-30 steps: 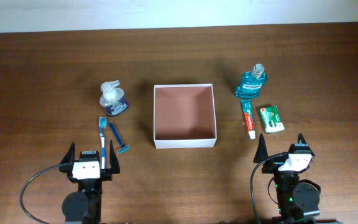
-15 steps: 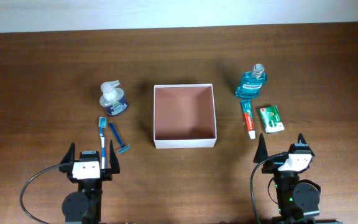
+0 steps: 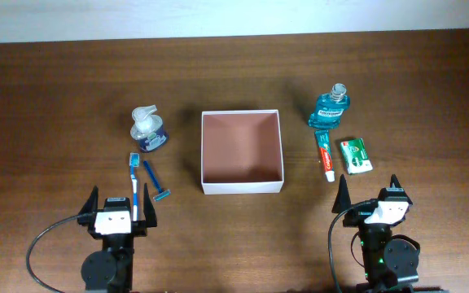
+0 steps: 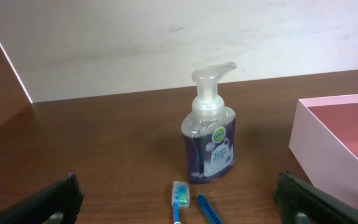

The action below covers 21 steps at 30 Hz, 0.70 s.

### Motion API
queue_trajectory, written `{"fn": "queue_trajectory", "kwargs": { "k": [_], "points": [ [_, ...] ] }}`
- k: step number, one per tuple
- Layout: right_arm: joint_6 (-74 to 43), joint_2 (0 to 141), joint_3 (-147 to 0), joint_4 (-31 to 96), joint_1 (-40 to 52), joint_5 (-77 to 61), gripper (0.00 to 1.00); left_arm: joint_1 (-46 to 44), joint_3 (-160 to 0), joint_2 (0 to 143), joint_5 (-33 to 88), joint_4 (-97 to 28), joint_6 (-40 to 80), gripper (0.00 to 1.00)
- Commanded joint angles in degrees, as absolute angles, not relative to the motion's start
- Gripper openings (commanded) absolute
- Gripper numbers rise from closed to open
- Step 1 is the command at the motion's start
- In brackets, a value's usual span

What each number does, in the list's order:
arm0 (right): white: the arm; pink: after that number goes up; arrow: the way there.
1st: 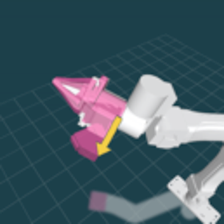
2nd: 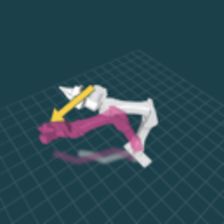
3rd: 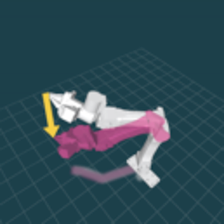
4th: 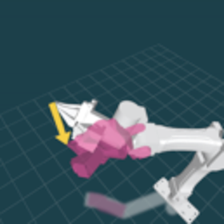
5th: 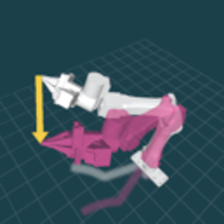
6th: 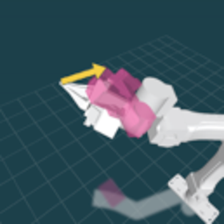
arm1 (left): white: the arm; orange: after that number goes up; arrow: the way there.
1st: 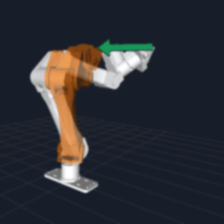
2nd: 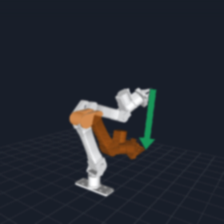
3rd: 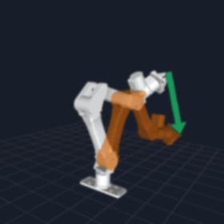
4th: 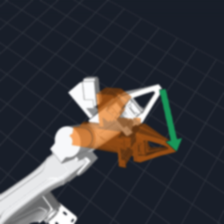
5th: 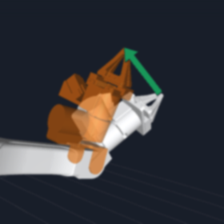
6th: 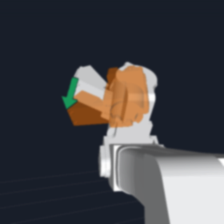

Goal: Pack container

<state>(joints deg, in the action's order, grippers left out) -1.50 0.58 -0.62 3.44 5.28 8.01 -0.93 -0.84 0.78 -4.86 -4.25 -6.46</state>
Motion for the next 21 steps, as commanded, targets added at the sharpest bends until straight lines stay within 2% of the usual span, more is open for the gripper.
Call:
{"fn": "queue_trajectory", "kwargs": {
  "k": [1, 18, 21],
  "points": [
    [-1.74, 0.21, -0.32, 3.90, 4.84, 7.92, 0.99, -0.58, -0.54, 0.34, -4.25, -4.29, -7.27, 1.00],
    [-1.72, 0.21, -0.32, 3.68, 4.84, 10.28, 0.99, -0.58, -0.51, 0.34, -4.25, -4.32, -7.27, 0.99],
    [-2.15, 0.21, -0.32, 3.70, 4.84, 7.25, 0.98, -0.58, -0.51, 0.34, -4.25, -4.32, -7.27, 1.00]
  ]
}}
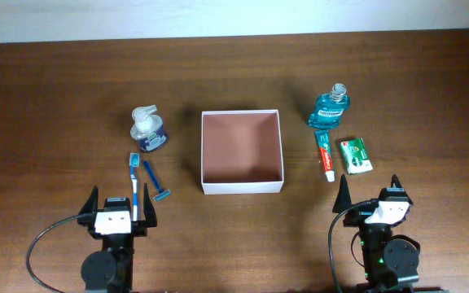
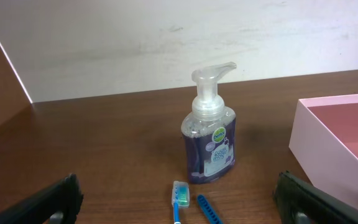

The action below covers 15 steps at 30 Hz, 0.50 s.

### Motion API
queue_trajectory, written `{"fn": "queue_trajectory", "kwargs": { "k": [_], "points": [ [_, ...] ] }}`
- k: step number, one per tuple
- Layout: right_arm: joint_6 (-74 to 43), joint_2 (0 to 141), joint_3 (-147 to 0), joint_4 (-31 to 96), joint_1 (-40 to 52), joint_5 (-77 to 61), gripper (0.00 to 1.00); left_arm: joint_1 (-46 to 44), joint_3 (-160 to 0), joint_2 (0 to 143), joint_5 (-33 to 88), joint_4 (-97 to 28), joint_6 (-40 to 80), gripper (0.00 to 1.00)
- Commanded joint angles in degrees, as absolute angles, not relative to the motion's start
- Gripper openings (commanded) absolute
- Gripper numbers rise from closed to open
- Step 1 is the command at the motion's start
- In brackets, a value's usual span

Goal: Pack container

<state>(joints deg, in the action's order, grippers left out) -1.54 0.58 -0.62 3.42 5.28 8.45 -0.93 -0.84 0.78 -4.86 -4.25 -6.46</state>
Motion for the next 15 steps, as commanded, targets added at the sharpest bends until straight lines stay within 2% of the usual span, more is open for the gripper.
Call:
{"fn": "queue_trajectory", "kwargs": {
  "k": [1, 8, 15],
  "points": [
    [-2.15, 0.21, -0.32, 3.68, 4.84, 6.37, 0.99, -0.58, -0.51, 0.34, -4.25, -4.32, -7.27, 1.00],
    [-2.15, 0.21, -0.32, 3.40, 4.84, -11.49, 0.99, -0.58, -0.51, 0.34, -4.23, -4.29, -7.27, 0.99],
    [-3.73, 0.21, -0.32, -1.21, 4.82, -9.72, 0.99, -0.58, -0.51, 0.34, -4.25, -4.29, -7.27, 1.00]
  ]
}}
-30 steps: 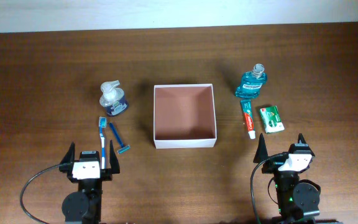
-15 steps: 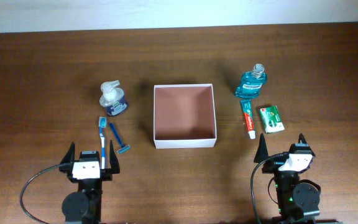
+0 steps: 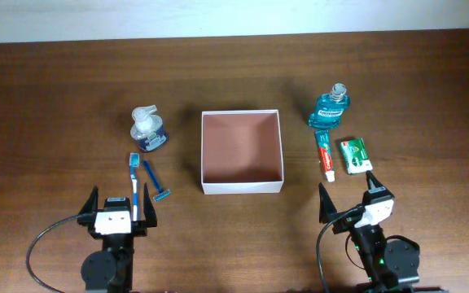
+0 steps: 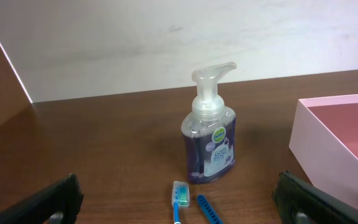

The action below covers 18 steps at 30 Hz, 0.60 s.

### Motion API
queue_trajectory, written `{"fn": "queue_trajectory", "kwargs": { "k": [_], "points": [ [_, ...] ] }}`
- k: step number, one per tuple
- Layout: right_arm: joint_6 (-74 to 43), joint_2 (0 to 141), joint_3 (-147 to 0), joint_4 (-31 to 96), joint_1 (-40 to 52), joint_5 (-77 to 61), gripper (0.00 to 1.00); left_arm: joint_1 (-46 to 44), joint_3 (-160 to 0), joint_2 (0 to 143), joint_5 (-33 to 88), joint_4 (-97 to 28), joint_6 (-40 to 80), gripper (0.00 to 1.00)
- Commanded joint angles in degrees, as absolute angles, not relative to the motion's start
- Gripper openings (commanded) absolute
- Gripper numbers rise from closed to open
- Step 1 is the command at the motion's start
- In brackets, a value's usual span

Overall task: Pack container
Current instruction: 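Reach the right gripper up to the teal Listerine bottle and grasp its neck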

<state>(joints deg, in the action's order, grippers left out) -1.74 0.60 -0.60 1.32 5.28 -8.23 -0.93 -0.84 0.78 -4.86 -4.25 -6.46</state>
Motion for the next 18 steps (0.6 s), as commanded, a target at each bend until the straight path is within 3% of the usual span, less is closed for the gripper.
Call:
{"fn": "queue_trajectory", "kwargs": {
  "k": [1, 8, 18],
  "points": [
    [-6.59, 0.25, -0.62, -2.37, 4.73, -8.58, 0.99, -0.58, -0.51, 0.34, -4.25, -4.29, -7.27, 1.00],
    [-9.04, 7.40, -12.80, -0.56, 4.73, -3.29, 0.98, -0.58, -0.51, 0.34, -4.25, -4.32, -7.27, 1.00],
    [-5.80, 49.23, -62.87, 30.28, 4.73, 2.20, 0.99, -0.58, -0.51, 0.34, -4.25, -4.29, -7.27, 1.00]
  ]
}}
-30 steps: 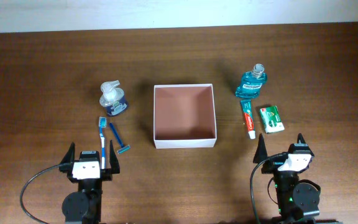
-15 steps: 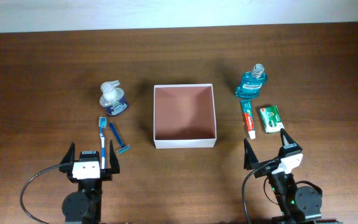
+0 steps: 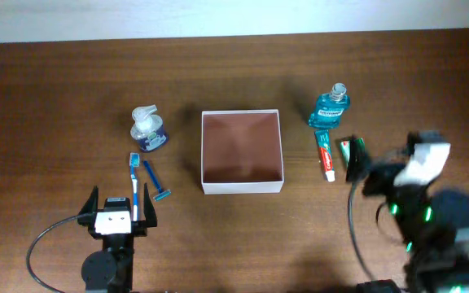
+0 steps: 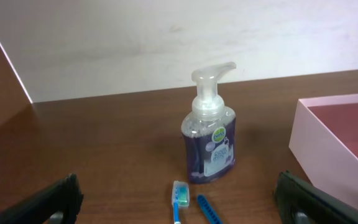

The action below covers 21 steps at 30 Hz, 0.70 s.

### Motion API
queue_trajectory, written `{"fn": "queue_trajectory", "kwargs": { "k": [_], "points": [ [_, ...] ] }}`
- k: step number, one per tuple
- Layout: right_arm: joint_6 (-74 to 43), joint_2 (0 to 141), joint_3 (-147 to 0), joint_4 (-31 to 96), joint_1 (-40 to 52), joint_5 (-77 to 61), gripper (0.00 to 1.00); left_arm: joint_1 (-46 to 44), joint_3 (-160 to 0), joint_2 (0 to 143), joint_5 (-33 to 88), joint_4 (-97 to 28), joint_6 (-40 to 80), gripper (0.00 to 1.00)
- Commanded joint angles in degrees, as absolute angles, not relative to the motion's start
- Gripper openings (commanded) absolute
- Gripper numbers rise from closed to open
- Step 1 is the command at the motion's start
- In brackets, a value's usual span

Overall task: Pack container
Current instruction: 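Reach the right gripper up to the teal Listerine bottle and grasp its neck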

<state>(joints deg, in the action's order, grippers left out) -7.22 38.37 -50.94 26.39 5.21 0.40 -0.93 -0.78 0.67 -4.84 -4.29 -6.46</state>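
Observation:
An open white box (image 3: pixel 204 152) with a pink inside stands mid-table. Left of it are a purple soap pump bottle (image 3: pixel 148 130), a blue toothbrush (image 3: pixel 134 179) and a blue razor (image 3: pixel 156 183). Right of it are a teal mouthwash bottle (image 3: pixel 330 108), a toothpaste tube (image 3: pixel 326 156) and a green soap box (image 3: pixel 348 146). My right gripper (image 3: pixel 381 159) is blurred and raised, open, partly covering the green box. My left gripper (image 3: pixel 123 203) rests open at the front, the toothbrush head (image 4: pixel 179 194) between its fingers. The pump bottle (image 4: pixel 208 140) and box wall (image 4: pixel 319 140) also show.
A pale wall (image 4: pixel 166 37) runs along the table's far edge. The brown table (image 3: pixel 55 89) spreads around the objects. My right arm's body (image 3: pixel 430 220) hangs over the front right part of the table.
My right gripper has moved from the front right edge up and away from it, and now hangs over the green soap box beside the toothpaste. The left arm and all objects are unchanged.
Both grippers rested open at the front edge at the two oldest moments. Then the right gripper stood slightly left and nearer the toothpaste. Now it is raised over the green soap box. No object has moved.

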Motion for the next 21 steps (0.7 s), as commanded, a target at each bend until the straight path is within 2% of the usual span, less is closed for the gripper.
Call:
{"fn": "queue_trajectory", "kwargs": {
  "k": [1, 6, 18, 20, 21],
  "points": [
    [-5.85, 52.88, -67.11, 32.38, 4.75, 2.07, 0.99, -0.58, -0.51, 0.34, -4.25, -4.29, -7.27, 1.00],
    [-5.82, 68.20, -83.26, 41.47, 4.73, 3.75, 0.99, -0.58, -0.51, 0.34, -4.23, -4.32, -7.27, 0.99],
    [-3.09, 84.49, -85.03, 47.57, 4.80, 6.68, 0.99, -0.58, -0.51, 0.34, -4.25, -4.32, -7.27, 1.00],
    [-2.96, 87.99, -85.03, 47.62, 4.80, 6.70, 0.95, -0.58, -0.51, 0.34, -4.25, -4.29, -7.27, 0.99],
    [-2.98, 89.58, -85.03, 47.64, 4.80, 6.68, 0.89, -0.58, -0.51, 0.34, -4.25, -4.32, -7.27, 1.00]
  ]
}}
